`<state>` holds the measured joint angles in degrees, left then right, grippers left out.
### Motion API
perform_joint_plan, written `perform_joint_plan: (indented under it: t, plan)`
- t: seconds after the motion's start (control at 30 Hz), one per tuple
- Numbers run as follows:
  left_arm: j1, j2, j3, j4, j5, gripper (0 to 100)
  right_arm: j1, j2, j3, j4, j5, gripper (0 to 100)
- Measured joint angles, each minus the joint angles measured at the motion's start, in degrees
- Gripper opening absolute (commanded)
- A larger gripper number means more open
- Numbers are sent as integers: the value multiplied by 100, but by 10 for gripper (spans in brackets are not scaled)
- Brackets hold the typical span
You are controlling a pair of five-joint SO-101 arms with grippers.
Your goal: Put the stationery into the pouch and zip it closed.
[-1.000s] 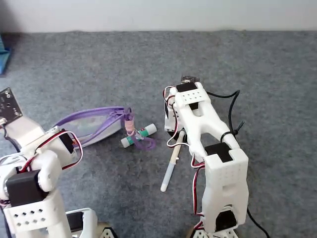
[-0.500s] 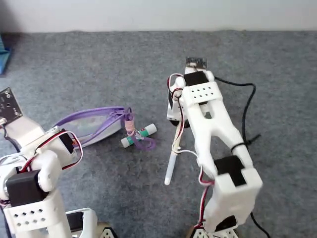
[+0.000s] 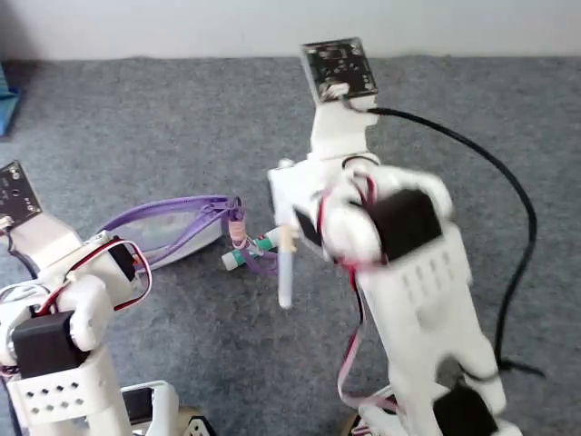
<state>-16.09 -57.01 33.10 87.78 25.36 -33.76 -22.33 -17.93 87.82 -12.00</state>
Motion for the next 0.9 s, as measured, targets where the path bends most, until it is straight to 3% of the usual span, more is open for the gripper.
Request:
perform_joint_plan:
  t: [0.4,0.53,0.8,0.9]
  plan:
    - [0,0,0,0,0,12,-1916,-659,-519,-2602,1793,8]
    - [0,0,0,0,0,12,-2154,-352,-527,-2804,2242,8]
    - [0,0,0,0,0,12,-2163,422,-527,-2576,2321,13]
    - [0,0,0,0,0,12,-2127,598,-527,-2207,2321,77]
